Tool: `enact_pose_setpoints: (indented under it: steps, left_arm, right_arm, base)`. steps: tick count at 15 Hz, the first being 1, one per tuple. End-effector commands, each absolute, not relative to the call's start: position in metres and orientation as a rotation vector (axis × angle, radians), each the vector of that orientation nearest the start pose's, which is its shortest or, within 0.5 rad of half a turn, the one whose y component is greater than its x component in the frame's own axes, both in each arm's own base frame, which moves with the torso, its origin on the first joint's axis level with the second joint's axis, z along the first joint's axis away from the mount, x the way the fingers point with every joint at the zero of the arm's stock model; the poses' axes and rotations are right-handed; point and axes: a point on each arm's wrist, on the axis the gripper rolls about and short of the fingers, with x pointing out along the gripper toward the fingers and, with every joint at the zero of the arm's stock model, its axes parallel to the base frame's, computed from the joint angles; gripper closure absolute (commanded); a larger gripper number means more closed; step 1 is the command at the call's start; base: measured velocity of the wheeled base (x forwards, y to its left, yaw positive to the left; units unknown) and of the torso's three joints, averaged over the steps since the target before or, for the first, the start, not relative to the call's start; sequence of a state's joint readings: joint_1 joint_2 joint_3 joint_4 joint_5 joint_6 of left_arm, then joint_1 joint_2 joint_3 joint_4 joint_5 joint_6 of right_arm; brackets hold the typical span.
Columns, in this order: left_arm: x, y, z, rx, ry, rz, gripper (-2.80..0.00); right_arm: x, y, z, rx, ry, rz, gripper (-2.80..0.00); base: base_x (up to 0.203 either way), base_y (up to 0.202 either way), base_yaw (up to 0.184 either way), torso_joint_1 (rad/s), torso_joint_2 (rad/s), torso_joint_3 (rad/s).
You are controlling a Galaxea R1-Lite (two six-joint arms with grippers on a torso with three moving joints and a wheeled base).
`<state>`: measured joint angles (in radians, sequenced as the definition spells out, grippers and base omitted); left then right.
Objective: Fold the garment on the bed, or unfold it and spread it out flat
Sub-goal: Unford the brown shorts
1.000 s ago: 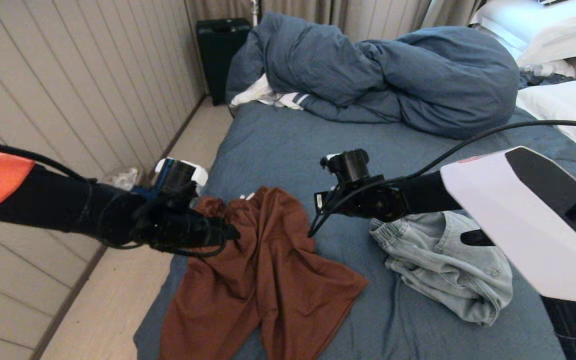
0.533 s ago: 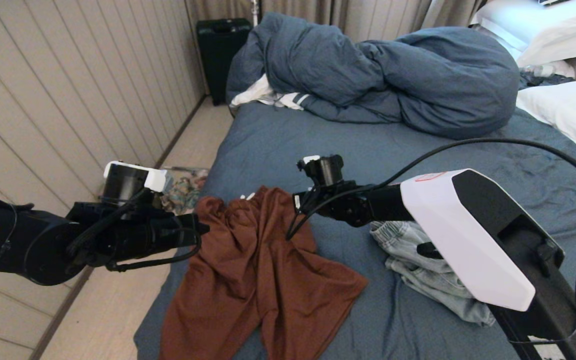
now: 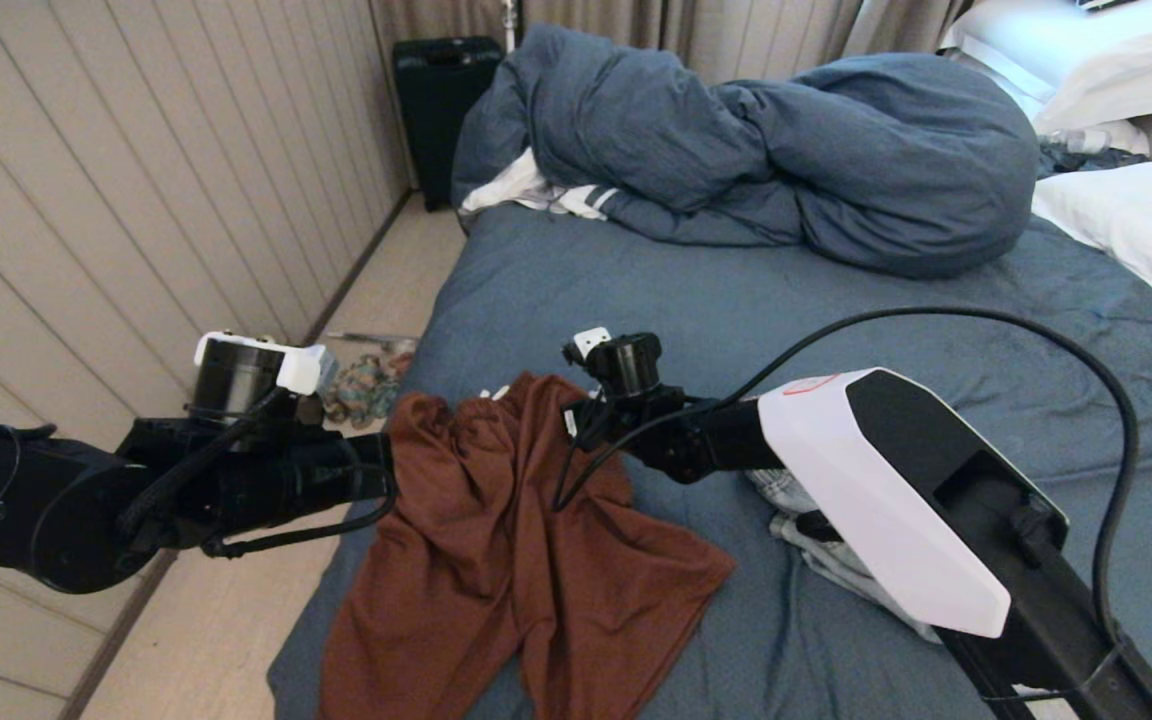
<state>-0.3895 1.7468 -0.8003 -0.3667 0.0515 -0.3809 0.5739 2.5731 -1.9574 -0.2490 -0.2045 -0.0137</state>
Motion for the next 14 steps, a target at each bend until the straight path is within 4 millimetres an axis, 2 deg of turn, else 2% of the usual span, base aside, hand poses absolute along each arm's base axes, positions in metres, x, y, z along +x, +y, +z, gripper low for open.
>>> enact_pose_setpoints:
  steps: [1, 4, 8, 9, 14]
  left_arm:
    - [0.28, -0.114, 0.135, -0.237, 0.623, -0.215, 0.0]
    - [0.282, -0.114, 0.131, -0.236, 0.634, -0.212, 0.0]
    - [0.282, -0.115, 0.13, -0.235, 0.636, -0.212, 0.0]
    - [0.282, -0.114, 0.131, -0.235, 0.636, -0.212, 0.0]
    - [0.281, -0.115, 0.127, -0.23, 0.647, -0.211, 0.0]
  right_arm:
    - [0.458, 0.285, 0.064, -0.189, 0.343, 0.358, 0.0]
    - [0.464, 0.278, 0.056, -0.203, 0.351, 0.343, 0.0]
    - [0.462, 0.279, 0.06, -0.206, 0.347, 0.315, 0.0]
    - [0.461, 0.281, 0.059, -0.215, 0.346, 0.309, -2.8]
    - [0.461, 0.283, 0.05, -0.23, 0.356, 0.313, -2.8]
  base:
    - [0.0, 0.0, 0.0, 0.0, 0.0, 0.0]
    - [0.0, 0.0, 0.0, 0.0, 0.0, 0.0]
    - [0.0, 0.0, 0.0, 0.0, 0.0, 0.0]
    - [0.0, 0.0, 0.0, 0.0, 0.0, 0.0]
    - [0.0, 0.0, 0.0, 0.0, 0.0, 0.0]
